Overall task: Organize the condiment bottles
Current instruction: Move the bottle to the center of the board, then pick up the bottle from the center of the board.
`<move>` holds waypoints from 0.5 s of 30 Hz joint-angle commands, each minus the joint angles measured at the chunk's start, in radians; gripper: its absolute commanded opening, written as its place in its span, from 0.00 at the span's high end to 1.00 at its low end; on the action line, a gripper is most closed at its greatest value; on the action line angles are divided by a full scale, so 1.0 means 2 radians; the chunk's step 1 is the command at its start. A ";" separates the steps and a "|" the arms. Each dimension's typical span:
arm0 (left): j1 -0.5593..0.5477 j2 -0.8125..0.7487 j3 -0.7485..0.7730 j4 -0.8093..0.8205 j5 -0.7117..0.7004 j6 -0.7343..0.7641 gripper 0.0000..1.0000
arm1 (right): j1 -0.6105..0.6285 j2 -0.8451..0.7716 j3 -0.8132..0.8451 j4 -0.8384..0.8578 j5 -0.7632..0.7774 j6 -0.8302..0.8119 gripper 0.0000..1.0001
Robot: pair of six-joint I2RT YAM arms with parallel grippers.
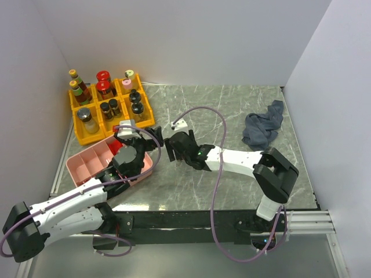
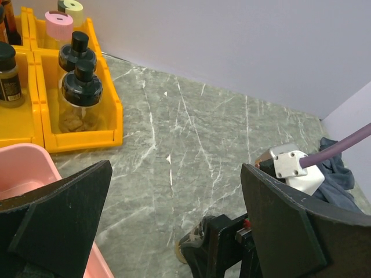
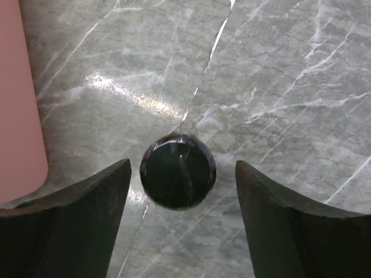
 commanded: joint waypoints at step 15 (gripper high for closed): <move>-0.001 0.031 0.110 -0.213 0.064 -0.058 0.03 | -0.009 -0.223 -0.047 -0.094 0.017 0.035 0.00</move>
